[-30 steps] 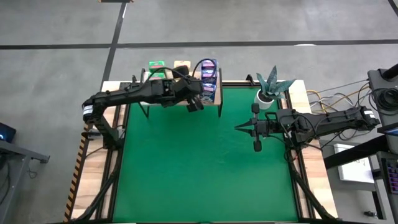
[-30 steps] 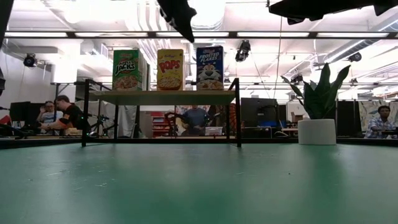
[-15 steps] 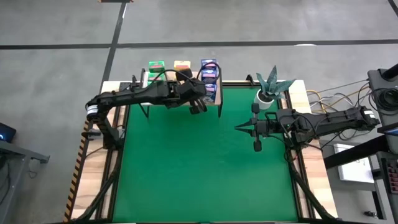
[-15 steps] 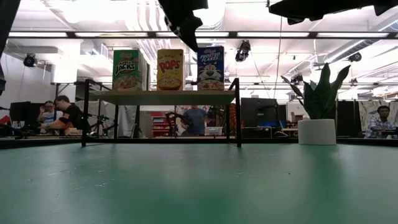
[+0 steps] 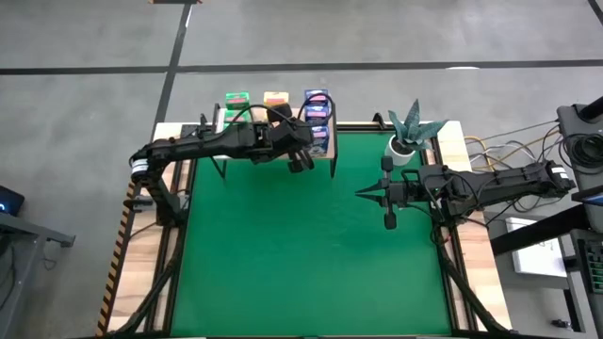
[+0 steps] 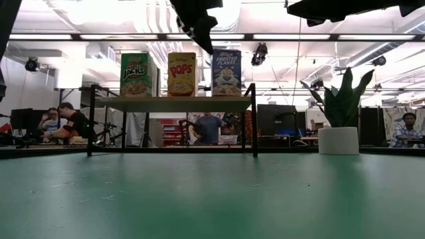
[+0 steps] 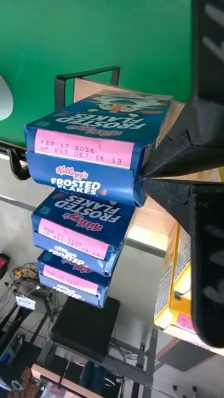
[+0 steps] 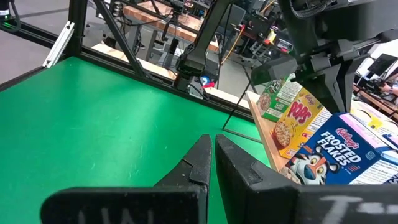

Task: Stack cereal on shelf
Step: Put the blue cereal box on the shelf aligned with the other blue cereal boxes

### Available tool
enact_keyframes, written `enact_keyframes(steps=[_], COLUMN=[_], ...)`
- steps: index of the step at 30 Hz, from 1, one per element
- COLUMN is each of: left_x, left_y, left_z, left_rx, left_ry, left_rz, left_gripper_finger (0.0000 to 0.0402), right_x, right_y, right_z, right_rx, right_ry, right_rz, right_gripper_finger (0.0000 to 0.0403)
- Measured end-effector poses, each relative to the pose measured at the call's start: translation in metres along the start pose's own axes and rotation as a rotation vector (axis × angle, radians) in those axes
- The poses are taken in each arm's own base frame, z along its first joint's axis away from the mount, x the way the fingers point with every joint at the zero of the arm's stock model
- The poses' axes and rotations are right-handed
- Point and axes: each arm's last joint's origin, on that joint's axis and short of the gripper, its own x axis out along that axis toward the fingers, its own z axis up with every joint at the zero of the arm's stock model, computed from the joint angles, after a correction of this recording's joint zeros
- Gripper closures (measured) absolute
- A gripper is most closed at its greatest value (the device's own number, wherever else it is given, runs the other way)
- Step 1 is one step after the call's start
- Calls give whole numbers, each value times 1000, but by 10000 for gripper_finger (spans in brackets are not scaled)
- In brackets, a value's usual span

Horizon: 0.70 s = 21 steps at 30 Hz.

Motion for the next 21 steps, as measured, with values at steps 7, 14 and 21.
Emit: enact_keyframes(steps=[7, 14, 21], left_x=[1, 9, -1], left_y=[0, -4, -3], left_z=[3, 1, 0], left_rx=[-11, 12, -3], left_ry=[-22, 5, 6], left_rz=[5, 2, 3], left_gripper_finger=[401, 401, 401], right_x=[0, 0, 0], right_y=[0, 0, 0], right_z=[0, 0, 0], right_rx=[0, 2, 1], right_ry=[0, 0, 1], right_rz=[0, 0, 1], right_gripper_finger=[390, 390, 390])
